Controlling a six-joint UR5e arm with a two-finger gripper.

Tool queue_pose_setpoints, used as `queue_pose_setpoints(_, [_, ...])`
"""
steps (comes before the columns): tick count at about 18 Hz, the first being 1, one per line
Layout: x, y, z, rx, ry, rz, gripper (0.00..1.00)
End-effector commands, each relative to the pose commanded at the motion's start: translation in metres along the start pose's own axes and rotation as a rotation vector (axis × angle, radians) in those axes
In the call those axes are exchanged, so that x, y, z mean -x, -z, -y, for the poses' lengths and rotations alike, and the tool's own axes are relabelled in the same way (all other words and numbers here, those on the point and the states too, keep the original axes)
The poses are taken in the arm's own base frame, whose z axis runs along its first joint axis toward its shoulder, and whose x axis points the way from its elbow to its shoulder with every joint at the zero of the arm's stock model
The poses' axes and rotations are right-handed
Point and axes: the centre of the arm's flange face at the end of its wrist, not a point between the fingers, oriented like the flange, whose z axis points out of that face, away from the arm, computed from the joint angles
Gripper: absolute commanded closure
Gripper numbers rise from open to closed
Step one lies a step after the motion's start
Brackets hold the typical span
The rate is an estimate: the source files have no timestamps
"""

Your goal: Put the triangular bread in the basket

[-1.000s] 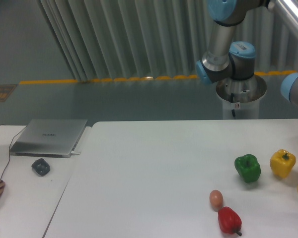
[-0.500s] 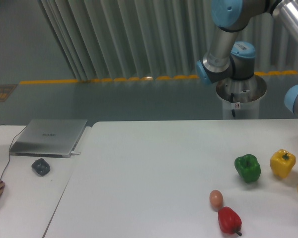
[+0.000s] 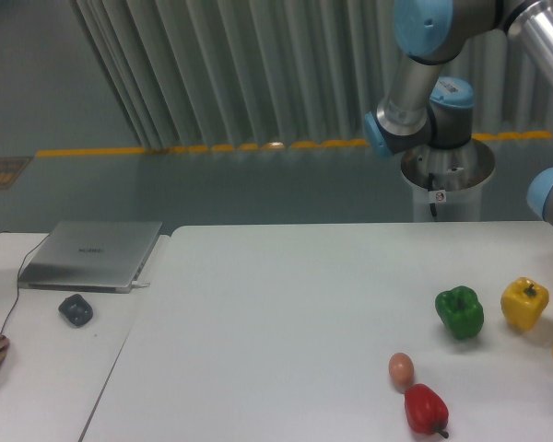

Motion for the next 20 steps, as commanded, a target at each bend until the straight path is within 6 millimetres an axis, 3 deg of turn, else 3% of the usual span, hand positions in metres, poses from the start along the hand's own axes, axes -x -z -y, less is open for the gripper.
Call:
queue_pose_setpoints(1, [-0.003,-0.003,0.005,0.032,-0.013,0.0,0.68])
queue_pose_setpoints(7, [-0.005,0.005,0.014,0.067,-0.025,-0.022,0.98])
queue_pose_setpoints(10, [-0.006,0.014,0.019,0.01,-0.004,-0.028,0.98])
queue_pose_setpoints(13, [-0.003,0.04,0.018,-0.124,0.062,-0.047,0.97])
queue_pose_setpoints(17, [0.005,0.077,0.011,-0.192,0.082,-0.057,0.96])
queue_pose_setpoints(20, [0.008,0.087,-0.001,-0.189,0.006,-0.046,0.96])
